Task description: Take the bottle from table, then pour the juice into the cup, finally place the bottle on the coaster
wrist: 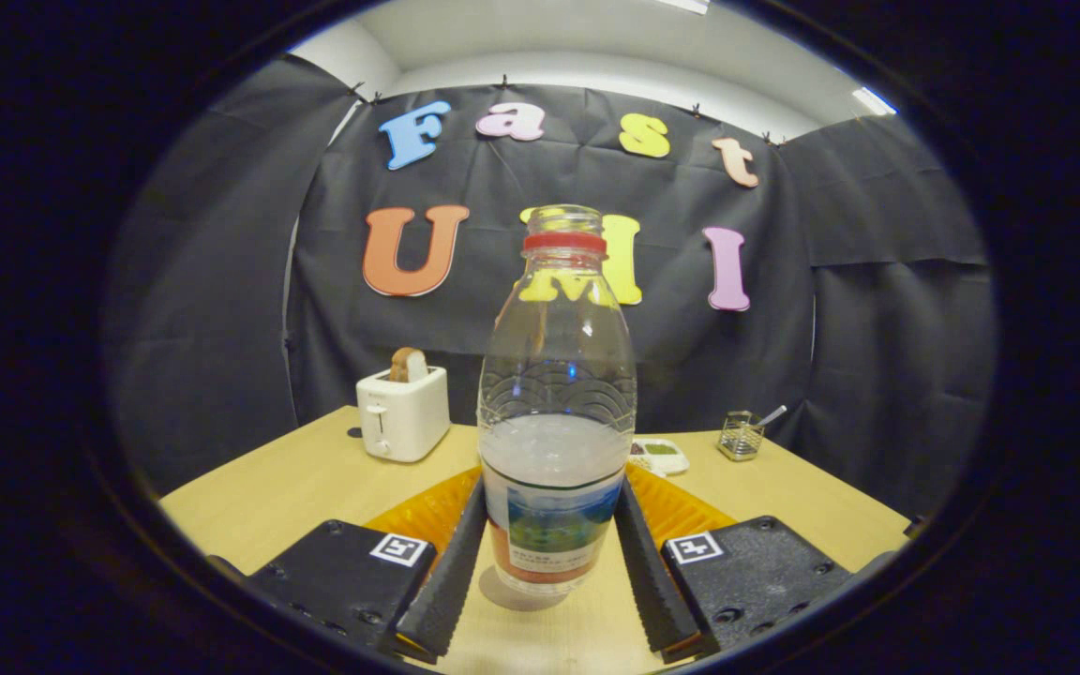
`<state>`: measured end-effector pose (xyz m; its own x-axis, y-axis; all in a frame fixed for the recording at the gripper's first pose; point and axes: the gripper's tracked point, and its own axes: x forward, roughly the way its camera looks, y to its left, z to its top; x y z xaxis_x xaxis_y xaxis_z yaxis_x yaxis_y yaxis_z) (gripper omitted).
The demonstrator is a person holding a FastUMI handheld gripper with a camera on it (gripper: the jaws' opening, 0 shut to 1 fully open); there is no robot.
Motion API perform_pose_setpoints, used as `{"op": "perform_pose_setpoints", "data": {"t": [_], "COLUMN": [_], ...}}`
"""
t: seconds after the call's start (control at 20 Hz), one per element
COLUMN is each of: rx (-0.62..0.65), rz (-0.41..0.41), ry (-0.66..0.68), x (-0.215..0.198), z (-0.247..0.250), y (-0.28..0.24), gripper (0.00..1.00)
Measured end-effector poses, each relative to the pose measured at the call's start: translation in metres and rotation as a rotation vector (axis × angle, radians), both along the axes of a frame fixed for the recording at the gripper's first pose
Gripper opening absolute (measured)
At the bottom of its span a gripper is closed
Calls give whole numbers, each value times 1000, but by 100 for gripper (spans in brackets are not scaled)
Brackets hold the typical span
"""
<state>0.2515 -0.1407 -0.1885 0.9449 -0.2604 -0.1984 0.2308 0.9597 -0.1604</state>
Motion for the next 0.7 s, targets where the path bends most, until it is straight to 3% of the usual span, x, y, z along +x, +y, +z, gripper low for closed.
{"op": "perform_pose_setpoints", "data": {"t": [0.25,0.7], "rx": [26,30], "rz": [13,-3], "ry": [51,105], "x": [30,40], "z": [-51,-100], "y": [4,0], "gripper": [79,79]}}
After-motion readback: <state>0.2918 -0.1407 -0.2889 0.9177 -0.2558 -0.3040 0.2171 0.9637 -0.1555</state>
